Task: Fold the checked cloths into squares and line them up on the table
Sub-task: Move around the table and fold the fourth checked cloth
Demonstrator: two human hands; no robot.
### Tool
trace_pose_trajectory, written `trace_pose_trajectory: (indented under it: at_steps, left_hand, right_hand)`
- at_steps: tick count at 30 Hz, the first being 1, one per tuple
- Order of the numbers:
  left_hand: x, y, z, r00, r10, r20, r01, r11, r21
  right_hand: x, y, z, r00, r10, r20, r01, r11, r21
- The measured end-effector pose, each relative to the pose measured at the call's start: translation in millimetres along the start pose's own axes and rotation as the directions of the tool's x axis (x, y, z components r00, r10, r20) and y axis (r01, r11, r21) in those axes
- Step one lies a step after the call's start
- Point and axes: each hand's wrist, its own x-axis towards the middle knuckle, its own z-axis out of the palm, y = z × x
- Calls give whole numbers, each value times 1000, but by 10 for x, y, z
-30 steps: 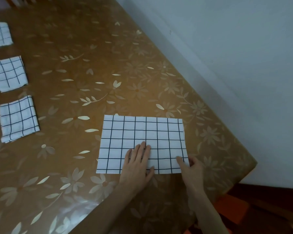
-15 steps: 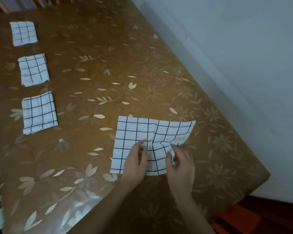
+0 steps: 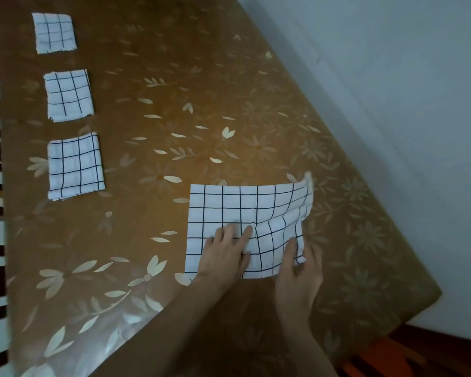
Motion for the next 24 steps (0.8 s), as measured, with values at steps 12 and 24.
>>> trace_pose_trajectory:
  at_steps: [12,24]
  left_hand:
    - [-194,-386,-286,896,-437,78,185,209,-960]
    - [-207,-888,-205,821,-567,60,308,352,-884]
  right_hand:
    - [-436,-31,507,763,-447,467,530,846,-56]
    - [-592,125,786,615,-273,740,562,809,-169]
